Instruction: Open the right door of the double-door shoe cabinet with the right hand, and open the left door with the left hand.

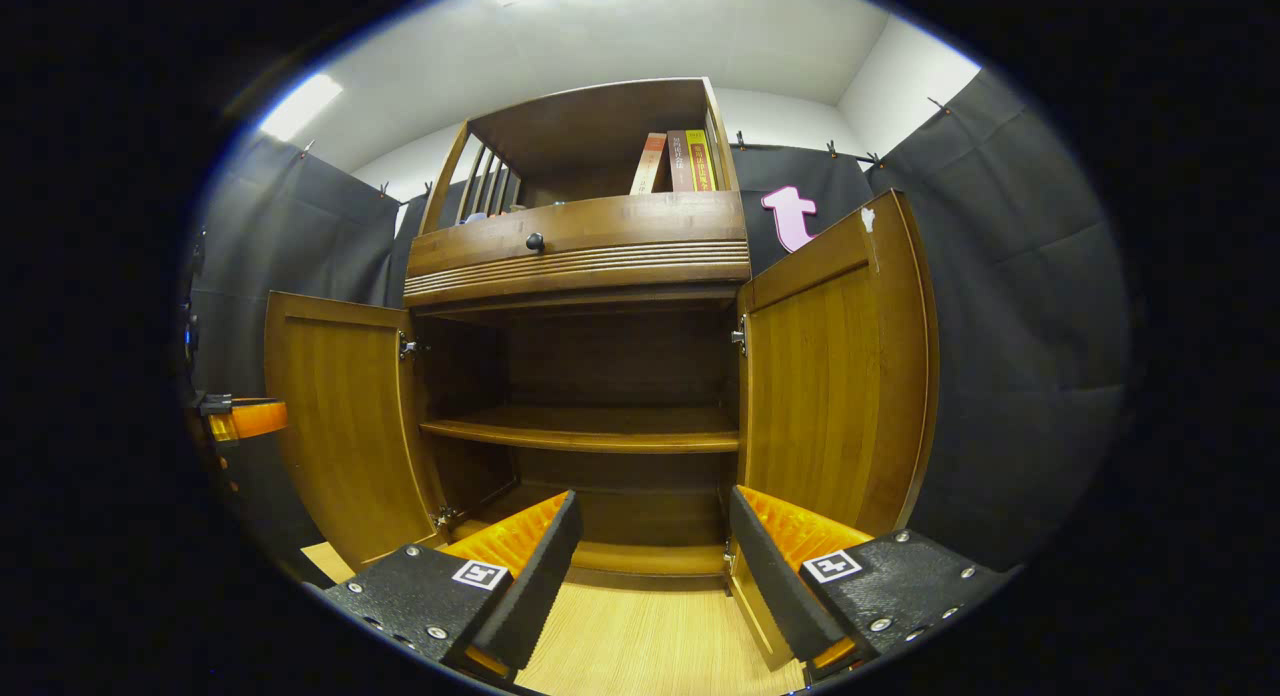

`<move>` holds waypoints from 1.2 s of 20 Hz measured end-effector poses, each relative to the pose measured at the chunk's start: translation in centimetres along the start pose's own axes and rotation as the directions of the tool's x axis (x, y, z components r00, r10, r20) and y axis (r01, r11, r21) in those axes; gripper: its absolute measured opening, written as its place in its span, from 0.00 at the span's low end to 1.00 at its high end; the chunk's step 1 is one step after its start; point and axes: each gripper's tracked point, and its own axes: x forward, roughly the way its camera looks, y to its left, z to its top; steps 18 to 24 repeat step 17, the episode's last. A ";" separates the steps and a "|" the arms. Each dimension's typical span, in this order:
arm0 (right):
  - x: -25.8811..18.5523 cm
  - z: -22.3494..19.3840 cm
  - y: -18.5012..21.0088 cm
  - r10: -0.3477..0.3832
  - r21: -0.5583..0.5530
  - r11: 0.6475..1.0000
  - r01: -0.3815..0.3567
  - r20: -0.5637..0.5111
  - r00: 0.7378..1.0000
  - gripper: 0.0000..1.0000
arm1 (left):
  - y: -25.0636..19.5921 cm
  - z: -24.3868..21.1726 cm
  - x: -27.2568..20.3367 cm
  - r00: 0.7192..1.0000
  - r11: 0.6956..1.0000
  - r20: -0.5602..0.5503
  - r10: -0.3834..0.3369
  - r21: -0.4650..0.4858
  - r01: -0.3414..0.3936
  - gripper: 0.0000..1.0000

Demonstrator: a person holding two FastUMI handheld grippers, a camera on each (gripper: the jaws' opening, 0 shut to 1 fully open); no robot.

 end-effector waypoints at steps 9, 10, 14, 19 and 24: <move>-0.6 1.0 -2.2 -0.052 0.007 0.999 0.052 0.023 0.998 1.00 | -2.8 -0.3 2.2 0.999 0.999 -0.035 -0.036 0.014 0.037 0.90; -0.7 1.0 -2.3 -0.054 0.006 0.999 0.054 0.023 0.998 1.00 | -3.2 -0.2 2.2 0.998 0.999 -0.037 -0.045 0.019 0.046 0.90; -0.6 1.0 -3.0 -0.064 0.003 0.998 0.064 0.027 0.998 1.00 | -4.2 0.3 2.6 0.997 0.997 -0.031 -0.065 0.031 0.066 1.00; -0.4 1.0 -3.4 -0.075 0.006 0.997 0.075 0.028 0.997 1.00 | -4.2 0.9 3.2 0.998 0.998 -0.016 -0.063 0.027 0.063 1.00; -0.4 1.0 -3.4 -0.075 0.006 0.997 0.075 0.028 0.997 1.00 | -4.2 0.9 3.2 0.998 0.998 -0.016 -0.063 0.027 0.063 1.00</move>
